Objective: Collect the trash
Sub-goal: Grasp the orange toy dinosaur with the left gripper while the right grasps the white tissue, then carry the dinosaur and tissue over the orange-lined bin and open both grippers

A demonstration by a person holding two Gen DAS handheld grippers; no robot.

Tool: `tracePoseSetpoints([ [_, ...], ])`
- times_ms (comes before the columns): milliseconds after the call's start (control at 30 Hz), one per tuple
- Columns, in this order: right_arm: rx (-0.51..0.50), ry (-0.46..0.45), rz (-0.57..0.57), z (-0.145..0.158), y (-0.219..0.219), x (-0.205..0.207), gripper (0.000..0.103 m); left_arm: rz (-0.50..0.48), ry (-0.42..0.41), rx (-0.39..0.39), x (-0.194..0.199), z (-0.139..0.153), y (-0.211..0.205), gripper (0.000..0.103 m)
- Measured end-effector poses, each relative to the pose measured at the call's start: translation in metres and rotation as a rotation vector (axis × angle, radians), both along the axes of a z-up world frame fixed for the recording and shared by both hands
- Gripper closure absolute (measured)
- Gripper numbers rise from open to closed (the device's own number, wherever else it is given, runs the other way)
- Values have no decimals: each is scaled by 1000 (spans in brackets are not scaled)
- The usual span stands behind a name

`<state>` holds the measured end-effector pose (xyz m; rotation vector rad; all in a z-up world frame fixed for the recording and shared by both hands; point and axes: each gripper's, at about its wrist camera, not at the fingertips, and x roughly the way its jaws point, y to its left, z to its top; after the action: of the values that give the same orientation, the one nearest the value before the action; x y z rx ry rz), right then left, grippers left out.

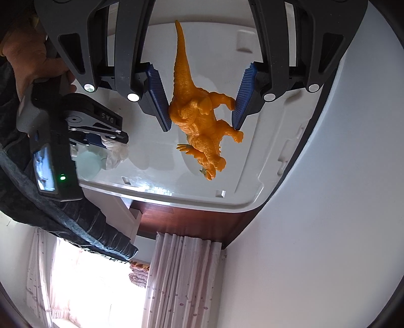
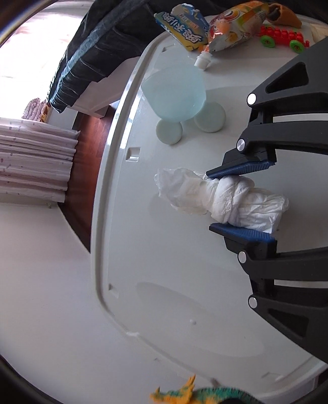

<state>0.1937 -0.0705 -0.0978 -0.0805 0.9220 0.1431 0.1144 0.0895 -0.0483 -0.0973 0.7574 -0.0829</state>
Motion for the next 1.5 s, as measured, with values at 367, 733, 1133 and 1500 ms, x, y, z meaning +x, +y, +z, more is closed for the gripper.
tracePoseSetpoints([
  [367, 135, -111, 51, 78, -35, -107, 67, -88, -39, -21, -47, 22, -27, 54],
  [733, 153, -25, 1, 68, -72, -257, 66, -200, 19, -22, -150, 6, -60, 54],
  [1133, 144, 204, -73, -6, -81, -314, 65, -252, 179, 19, -205, -52, -82, 54],
  [1500, 152, 184, -170, -9, -95, -309, 11, -152, 155, 26, -203, -44, -72, 15],
])
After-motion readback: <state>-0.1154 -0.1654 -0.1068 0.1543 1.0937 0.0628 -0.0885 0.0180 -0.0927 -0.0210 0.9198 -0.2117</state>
